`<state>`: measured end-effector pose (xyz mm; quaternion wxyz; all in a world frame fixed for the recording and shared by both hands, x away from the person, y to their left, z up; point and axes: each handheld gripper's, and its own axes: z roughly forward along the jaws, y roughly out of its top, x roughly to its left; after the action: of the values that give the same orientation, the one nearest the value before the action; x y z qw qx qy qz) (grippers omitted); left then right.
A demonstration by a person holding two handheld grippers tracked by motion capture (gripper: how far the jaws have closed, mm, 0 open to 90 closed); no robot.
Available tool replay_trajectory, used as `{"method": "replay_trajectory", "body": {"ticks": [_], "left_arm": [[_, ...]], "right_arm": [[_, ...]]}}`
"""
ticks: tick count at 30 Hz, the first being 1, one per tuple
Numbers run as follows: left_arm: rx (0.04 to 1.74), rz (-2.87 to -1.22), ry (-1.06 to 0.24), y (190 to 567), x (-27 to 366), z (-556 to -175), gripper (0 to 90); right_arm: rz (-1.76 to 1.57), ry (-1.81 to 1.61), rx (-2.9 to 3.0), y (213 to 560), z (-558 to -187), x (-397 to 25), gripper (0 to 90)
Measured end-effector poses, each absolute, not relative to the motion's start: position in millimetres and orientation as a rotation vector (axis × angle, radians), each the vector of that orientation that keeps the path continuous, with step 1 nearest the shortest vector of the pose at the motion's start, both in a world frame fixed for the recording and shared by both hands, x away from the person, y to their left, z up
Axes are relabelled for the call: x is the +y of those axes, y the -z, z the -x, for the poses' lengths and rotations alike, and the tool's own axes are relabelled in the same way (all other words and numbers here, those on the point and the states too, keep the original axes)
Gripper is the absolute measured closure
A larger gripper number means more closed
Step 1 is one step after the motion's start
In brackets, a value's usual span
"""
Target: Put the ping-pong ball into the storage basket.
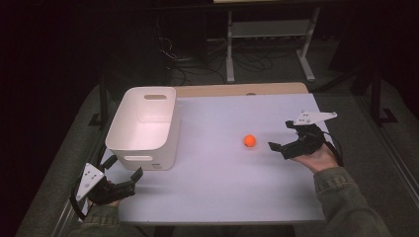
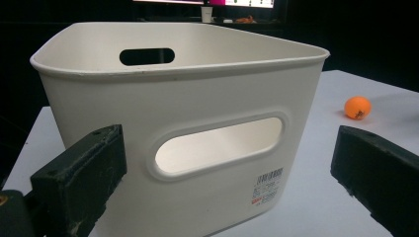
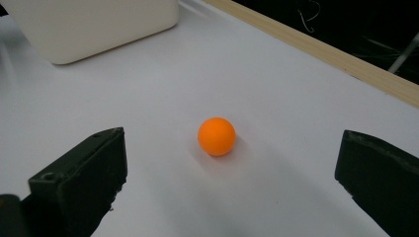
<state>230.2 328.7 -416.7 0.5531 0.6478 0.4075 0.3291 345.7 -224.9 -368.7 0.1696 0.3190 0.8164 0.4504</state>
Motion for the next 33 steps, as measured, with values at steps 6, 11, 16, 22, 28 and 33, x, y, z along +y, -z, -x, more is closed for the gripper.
{"method": "replay_trajectory", "body": {"ticks": [6,11,16,22,28,33], "left_arm": [[0.963,-1.532,-0.776,416.7,328.7,-230.3,0.0],[0.962,-1.534,-0.773,416.8,328.7,-230.3,0.0],[0.962,-1.534,-0.773,416.7,328.8,-230.3,0.0],[0.962,-1.536,-0.774,416.8,328.5,-230.3,0.0],[0.960,-1.537,-0.774,416.8,328.6,-230.2,0.0],[0.961,-1.537,-0.775,416.9,328.4,-230.3,0.0]], "right_arm": [[-0.895,-1.260,2.352,367.1,-351.6,-220.1,0.0],[-0.886,-1.246,2.369,365.4,-357.8,-216.5,0.0],[-0.888,-1.223,2.389,365.8,-361.6,-214.0,0.0],[-0.877,-1.210,2.430,365.7,-369.2,-207.2,0.0],[-0.878,-1.196,2.454,366.8,-373.6,-202.8,0.0],[-0.881,-1.178,2.472,367.5,-378.4,-199.6,0.0]]}}
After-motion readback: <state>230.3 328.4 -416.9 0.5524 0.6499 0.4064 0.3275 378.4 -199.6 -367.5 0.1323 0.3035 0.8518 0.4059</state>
